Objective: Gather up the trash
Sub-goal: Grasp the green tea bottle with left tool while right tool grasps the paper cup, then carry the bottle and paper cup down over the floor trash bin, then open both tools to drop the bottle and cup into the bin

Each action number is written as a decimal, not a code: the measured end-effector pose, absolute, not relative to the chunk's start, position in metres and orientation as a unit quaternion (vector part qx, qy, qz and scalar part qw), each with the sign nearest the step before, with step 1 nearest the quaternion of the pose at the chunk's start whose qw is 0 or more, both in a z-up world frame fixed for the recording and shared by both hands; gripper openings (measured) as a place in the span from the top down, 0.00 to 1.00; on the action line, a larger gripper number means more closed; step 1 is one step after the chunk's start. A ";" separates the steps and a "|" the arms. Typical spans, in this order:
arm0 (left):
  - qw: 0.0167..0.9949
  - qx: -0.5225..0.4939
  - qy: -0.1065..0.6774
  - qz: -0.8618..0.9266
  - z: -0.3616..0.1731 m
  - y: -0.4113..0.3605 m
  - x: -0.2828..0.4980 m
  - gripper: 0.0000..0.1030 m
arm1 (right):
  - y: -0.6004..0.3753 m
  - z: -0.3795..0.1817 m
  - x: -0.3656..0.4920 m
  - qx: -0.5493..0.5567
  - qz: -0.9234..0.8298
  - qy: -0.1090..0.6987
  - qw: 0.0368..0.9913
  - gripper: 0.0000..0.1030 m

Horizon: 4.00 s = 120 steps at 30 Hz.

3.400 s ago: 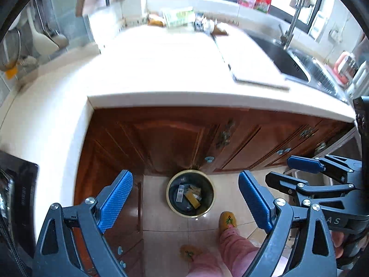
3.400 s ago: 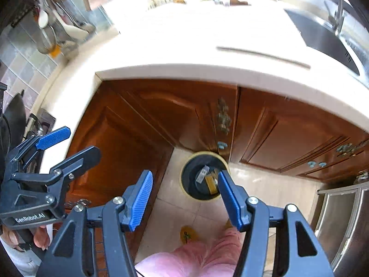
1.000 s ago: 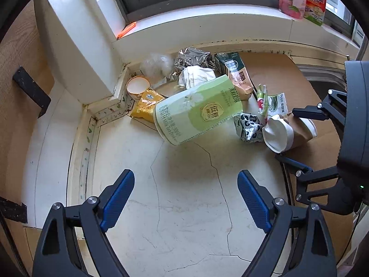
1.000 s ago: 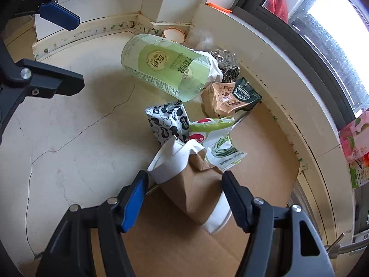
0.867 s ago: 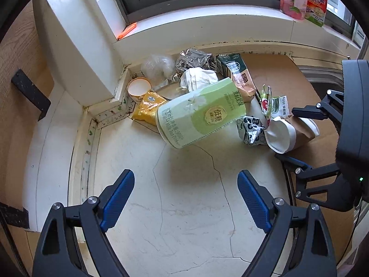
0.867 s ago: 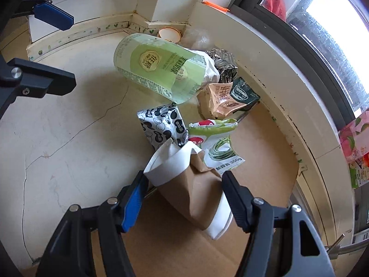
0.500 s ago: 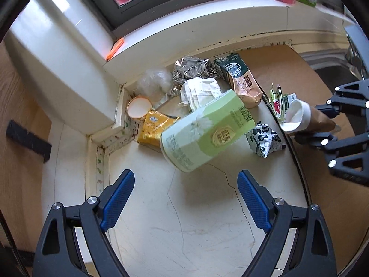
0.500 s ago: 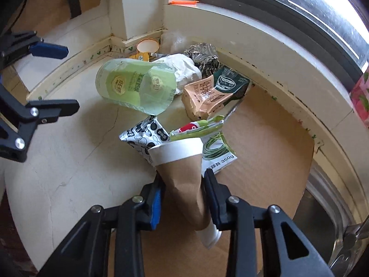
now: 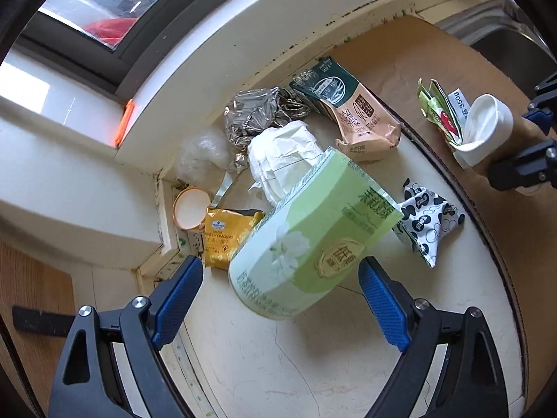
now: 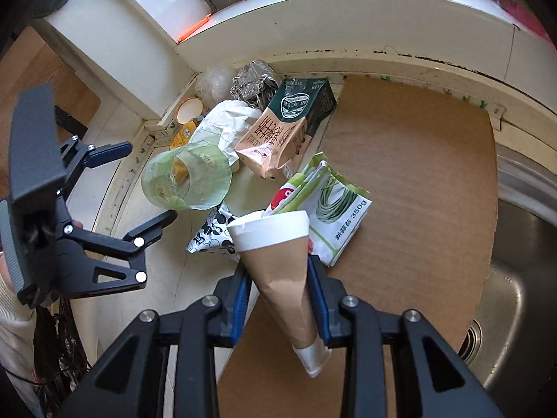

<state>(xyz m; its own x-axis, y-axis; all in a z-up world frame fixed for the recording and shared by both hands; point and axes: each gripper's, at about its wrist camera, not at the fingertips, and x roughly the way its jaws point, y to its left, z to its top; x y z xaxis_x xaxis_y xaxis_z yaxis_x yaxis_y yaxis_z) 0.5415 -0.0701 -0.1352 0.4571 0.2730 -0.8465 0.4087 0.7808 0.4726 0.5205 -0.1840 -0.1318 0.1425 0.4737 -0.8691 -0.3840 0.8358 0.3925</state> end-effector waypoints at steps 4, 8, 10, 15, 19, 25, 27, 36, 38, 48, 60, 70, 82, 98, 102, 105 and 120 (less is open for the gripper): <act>0.778 0.339 0.526 -0.057 -0.142 -0.079 0.552 0.12 | -0.183 -0.133 0.519 0.041 0.303 0.592 0.746 0.69; 0.767 0.350 0.532 -0.072 -0.151 -0.090 0.552 0.32 | -0.184 -0.133 0.516 0.048 0.317 0.591 0.740 0.69; 0.771 0.351 0.526 -0.077 -0.151 -0.094 0.551 0.33 | -0.185 -0.133 0.515 0.052 0.323 0.593 0.736 0.69; 0.789 0.276 0.543 -0.077 -0.137 -0.081 0.552 0.36 | -0.189 -0.132 0.508 0.061 0.331 0.593 0.732 0.70; 0.801 0.210 0.556 -0.074 -0.121 -0.065 0.546 0.37 | -0.190 -0.128 0.502 0.068 0.335 0.591 0.730 0.70; 0.808 0.118 0.574 -0.065 -0.102 -0.039 0.514 0.37 | -0.190 -0.120 0.487 0.080 0.339 0.592 0.726 0.70; 0.810 0.088 0.576 -0.064 -0.096 -0.032 0.496 0.37 | -0.187 -0.117 0.482 0.080 0.340 0.592 0.726 0.70; 0.819 0.008 0.568 -0.075 -0.071 -0.026 0.409 0.38 | -0.181 -0.097 0.429 0.086 0.349 0.586 0.726 0.70; 0.821 0.000 0.565 -0.080 -0.066 -0.025 0.387 0.38 | -0.180 -0.092 0.413 0.086 0.349 0.584 0.727 0.70; 0.833 -0.016 0.545 -0.092 -0.053 -0.018 0.279 0.38 | -0.178 -0.073 0.317 0.090 0.330 0.578 0.741 0.70; 0.847 -0.040 0.519 -0.110 -0.060 -0.001 0.155 0.38 | -0.163 -0.065 0.182 0.087 0.292 0.562 0.769 0.70; 0.840 -0.063 0.523 -0.132 -0.096 0.008 0.063 0.38 | -0.154 -0.085 0.079 0.098 0.246 0.559 0.785 0.71; 0.812 -0.107 0.558 -0.131 -0.161 -0.002 0.015 0.37 | -0.154 -0.137 0.015 0.092 0.214 0.622 0.747 0.71; 0.788 -0.138 0.592 -0.093 -0.337 -0.019 0.031 0.36 | -0.161 -0.295 0.036 0.103 0.198 0.666 0.712 0.70; 0.781 -0.152 0.599 -0.089 -0.389 -0.023 0.037 0.35 | -0.164 -0.350 0.045 0.108 0.197 0.676 0.701 0.69; 0.773 -0.158 0.607 -0.098 -0.430 -0.023 0.038 0.34 | -0.164 -0.383 0.052 0.106 0.195 0.680 0.699 0.68; 0.769 -0.128 0.623 -0.067 -0.494 -0.023 0.045 0.14 | -0.166 -0.454 0.062 0.115 0.187 0.693 0.687 0.52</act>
